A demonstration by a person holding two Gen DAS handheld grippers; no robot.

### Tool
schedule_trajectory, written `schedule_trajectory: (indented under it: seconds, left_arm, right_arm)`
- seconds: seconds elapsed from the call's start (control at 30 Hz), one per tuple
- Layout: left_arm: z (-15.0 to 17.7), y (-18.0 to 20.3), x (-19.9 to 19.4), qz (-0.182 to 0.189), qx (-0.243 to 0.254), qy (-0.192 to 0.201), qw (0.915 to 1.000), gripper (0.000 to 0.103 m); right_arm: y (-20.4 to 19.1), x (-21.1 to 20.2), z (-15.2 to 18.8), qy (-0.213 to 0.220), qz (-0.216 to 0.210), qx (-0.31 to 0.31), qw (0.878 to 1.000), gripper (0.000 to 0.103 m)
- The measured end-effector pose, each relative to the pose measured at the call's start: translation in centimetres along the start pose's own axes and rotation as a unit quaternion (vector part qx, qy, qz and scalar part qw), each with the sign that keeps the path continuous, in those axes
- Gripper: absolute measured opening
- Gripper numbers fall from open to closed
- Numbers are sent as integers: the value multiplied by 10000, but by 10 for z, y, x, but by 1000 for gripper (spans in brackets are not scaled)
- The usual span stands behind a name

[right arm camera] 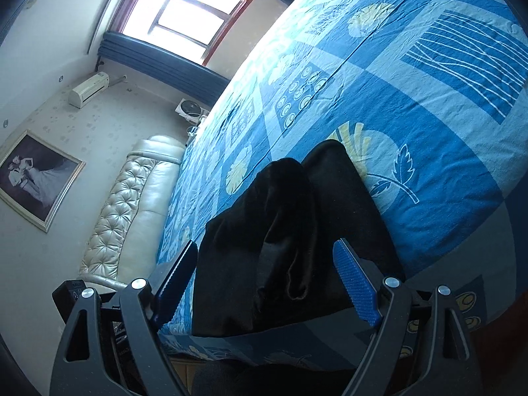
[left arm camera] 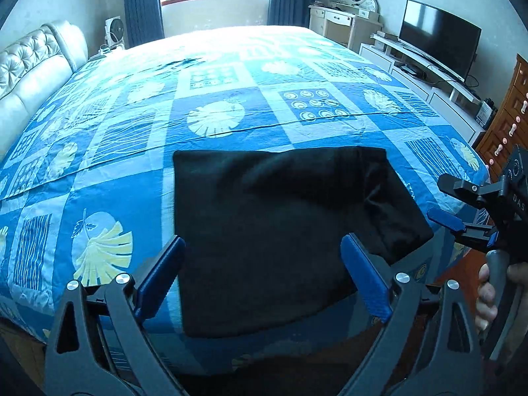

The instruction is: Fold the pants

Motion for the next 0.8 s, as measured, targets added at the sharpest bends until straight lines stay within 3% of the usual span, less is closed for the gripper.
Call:
schedule_trajectory:
  seconds: [0.2, 0.27, 0.37, 0.5, 0.53, 0.57, 0.6, 0.77, 0.8]
  left_arm:
    - [37, -97, -7, -399, -824, -59, 9958, 95]
    - [51, -120, -3, -369, -1163, -176, 9924, 95]
    - [65, -140, 3, -345, -1618, -271, 9858, 95]
    - [71, -146, 13, -337, -1702, -471, 9837, 95]
    - [72, -146, 14, -305, -1698, -491, 9838, 95]
    - [74, -145, 16, -266, -1688, -524, 9839, 95]
    - [76, -144, 17, -243, -1681, -562, 9839, 95]
    - [80, -141, 20, -194, -1629, -624, 9845, 95]
    - [80, -142, 20, -192, -1617, -631, 9846, 95]
  right_arm:
    - [5, 18, -3, -180, 674, -272, 9972, 83]
    - [14, 27, -4, -285, 673, -150, 9972, 83]
    - [25, 48, -2, -541, 598, 11, 9967, 83]
    - [19, 60, -3, -702, 742, -190, 9946, 79]
    - [18, 62, -2, -756, 852, -287, 9931, 71]
    - [17, 62, -2, -815, 973, -384, 9912, 53]
    - [16, 63, -1, -893, 1032, -430, 9897, 46]
    - [6, 69, 1, -1218, 949, -633, 9860, 17]
    - [3, 67, -1, -1204, 922, -663, 9862, 15]
Point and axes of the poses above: each gripper's, at about its wrist camera, not at the fingertips, and x roughly the way its jaws point, y to its right, z to its underside, the point moved 6 cm from there along x, roughly the way its jaws point, and after that the axes turned 1 degree about y, right-handed, at the moved point
